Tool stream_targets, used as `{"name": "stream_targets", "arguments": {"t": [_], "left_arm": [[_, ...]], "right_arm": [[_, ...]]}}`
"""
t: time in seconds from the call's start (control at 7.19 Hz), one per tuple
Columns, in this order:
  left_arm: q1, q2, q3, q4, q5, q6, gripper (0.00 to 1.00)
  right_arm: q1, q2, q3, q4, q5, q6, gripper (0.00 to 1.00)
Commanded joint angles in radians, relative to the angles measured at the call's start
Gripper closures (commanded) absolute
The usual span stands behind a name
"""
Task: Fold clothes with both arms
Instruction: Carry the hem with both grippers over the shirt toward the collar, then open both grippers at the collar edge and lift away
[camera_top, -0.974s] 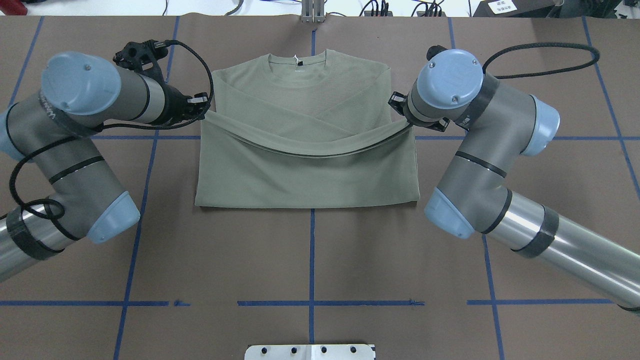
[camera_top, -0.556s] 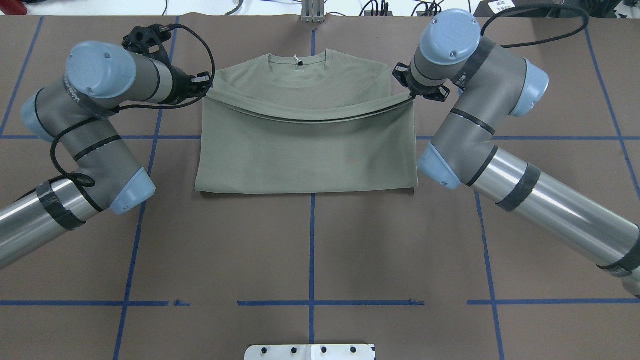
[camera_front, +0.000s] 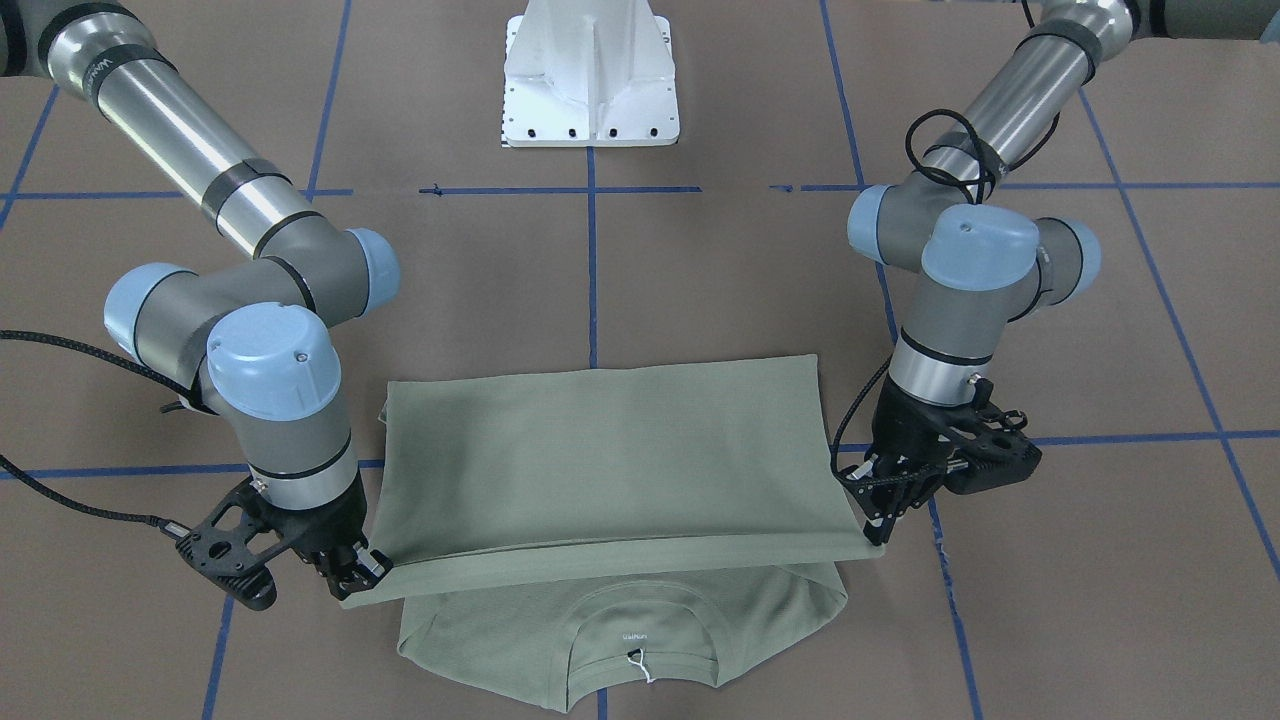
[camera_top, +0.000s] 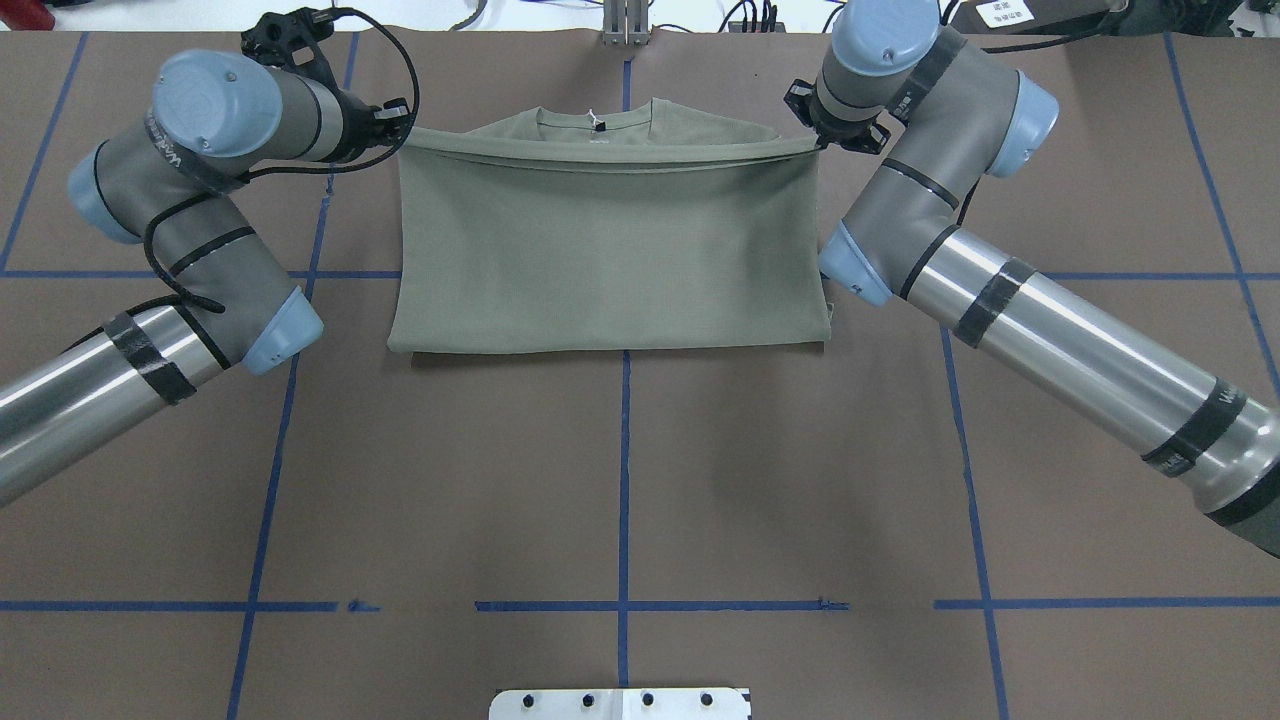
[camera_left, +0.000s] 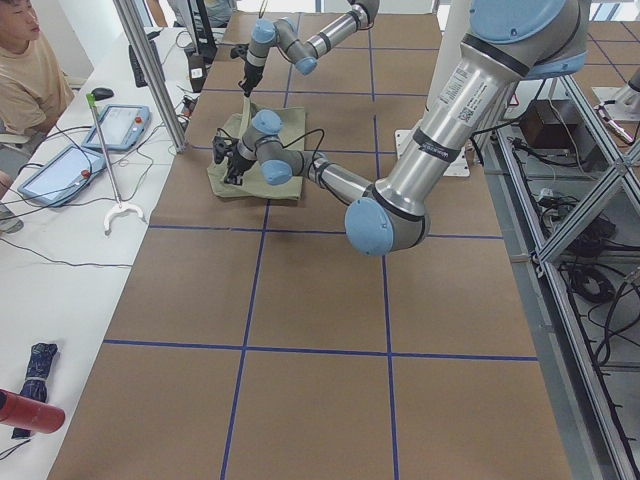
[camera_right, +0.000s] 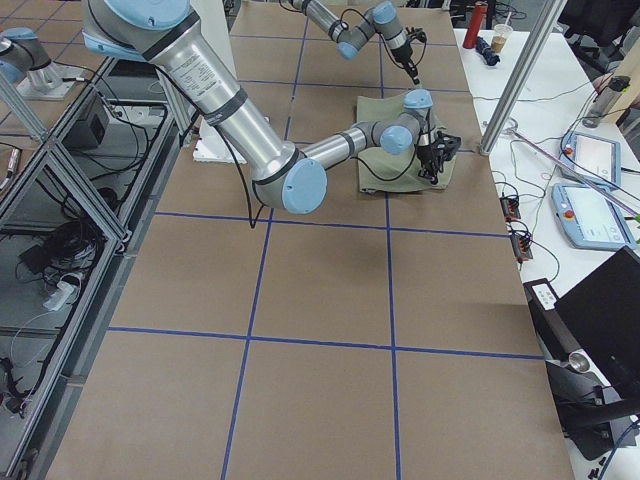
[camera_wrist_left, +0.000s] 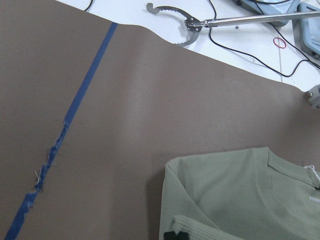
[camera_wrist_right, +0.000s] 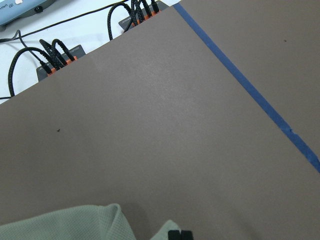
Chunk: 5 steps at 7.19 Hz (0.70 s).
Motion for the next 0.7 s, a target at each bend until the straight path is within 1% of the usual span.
{"name": "stream_targets", "arguments": {"t": [0.0, 0.14, 0.28, 0.42, 0.56], "left_arm": [[-0.005, -0.014, 0.052, -0.039, 0.014, 0.012, 1.00], [-0.003, -0.032, 0.073, -0.039, 0.023, 0.012, 1.00], [-0.003, -0.058, 0.117, -0.043, 0.030, 0.013, 1.00], [-0.003, -0.064, 0.159, -0.089, 0.049, 0.013, 1.00], [-0.003, -0.072, 0.171, -0.098, 0.051, 0.012, 1.00]], "right_arm": [[0.003, 0.035, -0.071, 0.013, -0.010, 0.000, 1.00], [0.003, 0.040, -0.072, 0.013, -0.014, 0.000, 1.00], [0.003, 0.047, -0.083, 0.013, -0.016, -0.002, 1.00], [0.003, 0.069, -0.110, 0.014, -0.024, 0.000, 1.00], [0.003, 0.078, -0.126, 0.014, -0.028, 0.000, 1.00]]}}
